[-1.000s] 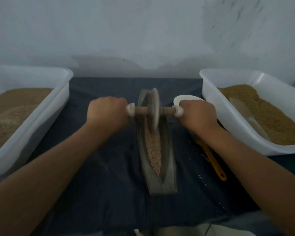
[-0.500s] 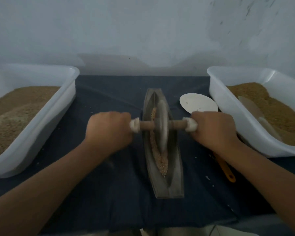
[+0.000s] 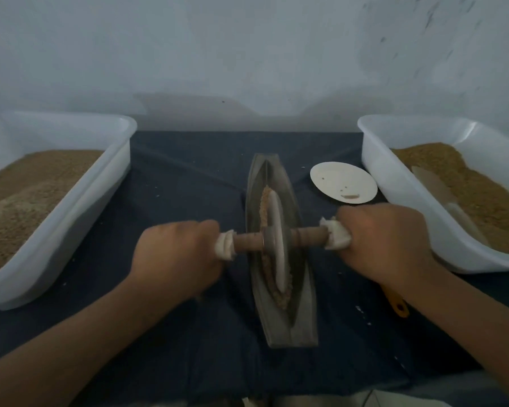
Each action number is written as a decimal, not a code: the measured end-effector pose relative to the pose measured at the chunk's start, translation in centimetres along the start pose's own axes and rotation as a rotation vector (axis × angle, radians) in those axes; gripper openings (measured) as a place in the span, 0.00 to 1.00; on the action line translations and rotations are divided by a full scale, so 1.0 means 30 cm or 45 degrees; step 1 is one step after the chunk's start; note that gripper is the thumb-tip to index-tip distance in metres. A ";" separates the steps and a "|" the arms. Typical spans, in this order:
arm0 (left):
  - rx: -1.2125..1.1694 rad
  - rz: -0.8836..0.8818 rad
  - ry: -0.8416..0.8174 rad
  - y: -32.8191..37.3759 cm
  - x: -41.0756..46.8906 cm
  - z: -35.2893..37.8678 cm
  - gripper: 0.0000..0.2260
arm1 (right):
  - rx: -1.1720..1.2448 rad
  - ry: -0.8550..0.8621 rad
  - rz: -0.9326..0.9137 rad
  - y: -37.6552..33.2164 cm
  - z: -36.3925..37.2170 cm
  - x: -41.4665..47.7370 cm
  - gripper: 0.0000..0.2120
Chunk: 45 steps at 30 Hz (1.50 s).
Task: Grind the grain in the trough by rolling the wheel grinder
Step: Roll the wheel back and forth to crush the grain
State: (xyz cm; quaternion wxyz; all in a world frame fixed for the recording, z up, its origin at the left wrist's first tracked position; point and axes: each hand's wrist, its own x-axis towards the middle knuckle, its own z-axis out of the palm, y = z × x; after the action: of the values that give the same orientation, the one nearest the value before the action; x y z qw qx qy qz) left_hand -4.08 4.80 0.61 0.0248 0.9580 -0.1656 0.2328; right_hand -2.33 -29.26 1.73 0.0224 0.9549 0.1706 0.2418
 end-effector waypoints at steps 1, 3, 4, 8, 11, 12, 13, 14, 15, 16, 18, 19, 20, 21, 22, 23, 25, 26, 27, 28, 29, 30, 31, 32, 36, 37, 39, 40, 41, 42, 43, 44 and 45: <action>0.005 -0.015 -0.007 0.001 0.033 0.007 0.22 | -0.011 0.035 0.013 -0.002 0.016 0.034 0.16; 0.054 -0.061 -0.014 -0.006 0.147 0.030 0.22 | -0.027 0.099 0.072 -0.008 0.057 0.145 0.22; 0.069 -0.099 -0.029 -0.015 0.217 0.042 0.20 | -0.005 0.098 0.120 -0.009 0.077 0.203 0.24; 0.077 -0.191 -0.152 -0.029 0.375 0.045 0.15 | -0.016 -0.066 0.252 0.005 0.118 0.326 0.24; 0.060 -0.159 -0.177 -0.018 0.261 0.039 0.16 | 0.045 -0.009 0.153 0.000 0.085 0.252 0.20; 0.038 -0.120 -0.138 -0.016 0.193 0.032 0.17 | 0.026 0.051 0.103 -0.006 0.062 0.200 0.17; 0.024 -0.064 -0.072 -0.015 0.126 0.022 0.18 | -0.003 0.057 0.071 -0.011 0.037 0.143 0.16; 0.017 -0.005 -0.010 -0.013 0.066 0.010 0.18 | 0.003 0.018 0.040 -0.016 0.012 0.085 0.16; 0.015 0.042 0.041 -0.011 0.021 0.000 0.19 | 0.025 0.005 0.005 -0.016 -0.003 0.034 0.14; 0.009 0.071 0.075 -0.011 -0.005 -0.002 0.20 | 0.043 0.027 -0.029 -0.013 -0.010 0.000 0.14; -0.006 0.069 0.077 -0.016 0.009 0.015 0.20 | 0.025 0.073 -0.029 -0.005 0.005 0.013 0.15; 0.011 0.041 0.068 -0.018 0.048 0.030 0.21 | -0.012 0.101 -0.002 -0.002 0.024 0.054 0.16; 0.046 -0.001 0.052 -0.021 0.104 0.047 0.21 | -0.052 0.125 0.023 -0.004 0.046 0.108 0.17; 0.070 -0.057 0.025 -0.027 0.170 0.064 0.21 | -0.045 0.137 0.050 -0.002 0.074 0.169 0.19; 0.074 -0.112 -0.024 -0.035 0.236 0.073 0.20 | -0.002 0.102 0.101 0.002 0.095 0.229 0.19; 0.060 -0.153 -0.072 -0.041 0.291 0.077 0.19 | 0.007 0.038 0.158 0.010 0.113 0.280 0.18; 0.040 -0.185 -0.127 -0.037 0.338 0.072 0.17 | -0.071 -0.024 0.196 0.014 0.122 0.322 0.16; 0.048 -0.192 -0.143 -0.031 0.325 0.065 0.17 | -0.077 -0.031 0.184 0.010 0.113 0.312 0.16; 0.067 -0.189 -0.154 -0.025 0.291 0.057 0.16 | -0.070 0.001 0.161 0.001 0.095 0.287 0.18; 0.081 -0.169 -0.155 -0.020 0.239 0.049 0.17 | -0.069 0.058 0.133 -0.013 0.069 0.246 0.19; 0.082 -0.124 -0.125 -0.013 0.176 0.039 0.18 | -0.077 0.109 0.106 -0.024 0.045 0.194 0.19; 0.078 -0.060 -0.077 -0.008 0.114 0.026 0.19 | -0.077 0.136 0.082 -0.031 0.023 0.132 0.19; 0.063 -0.002 -0.037 -0.003 0.061 0.009 0.21 | -0.048 0.145 0.047 -0.029 0.004 0.071 0.18; 0.052 0.040 -0.004 0.000 0.024 -0.005 0.22 | 0.000 0.140 0.005 -0.023 -0.008 0.015 0.17; 0.062 0.073 0.043 -0.002 0.055 0.013 0.18 | 0.025 0.069 0.052 -0.010 0.022 0.007 0.18; 0.091 0.030 0.033 -0.008 0.106 0.029 0.18 | -0.004 0.070 0.090 -0.011 0.044 0.061 0.19; 0.083 -0.103 -0.034 -0.032 0.228 0.059 0.18 | -0.041 0.148 0.104 -0.001 0.101 0.187 0.20; 0.059 -0.145 -0.072 -0.041 0.283 0.070 0.18 | -0.035 0.144 0.115 0.010 0.123 0.246 0.19; 0.041 -0.175 -0.099 -0.047 0.324 0.076 0.18 | -0.030 0.097 0.139 0.015 0.132 0.293 0.17; 0.036 -0.196 -0.110 -0.046 0.346 0.076 0.18 | -0.047 0.069 0.160 0.016 0.133 0.320 0.16; 0.042 -0.210 -0.120 -0.039 0.347 0.074 0.17 | -0.079 0.049 0.175 0.016 0.131 0.326 0.15; 0.062 -0.221 -0.138 -0.031 0.327 0.070 0.17 | -0.109 0.040 0.180 0.012 0.121 0.312 0.15; 0.089 -0.214 -0.145 -0.025 0.288 0.064 0.17 | -0.130 0.059 0.174 0.001 0.097 0.282 0.16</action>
State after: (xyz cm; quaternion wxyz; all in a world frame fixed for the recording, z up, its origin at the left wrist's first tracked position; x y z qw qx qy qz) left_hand 4.23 2.62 2.84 0.0013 0.9805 -0.0777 0.1806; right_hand 6.03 -26.32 3.02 0.0503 0.9561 0.0928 0.2733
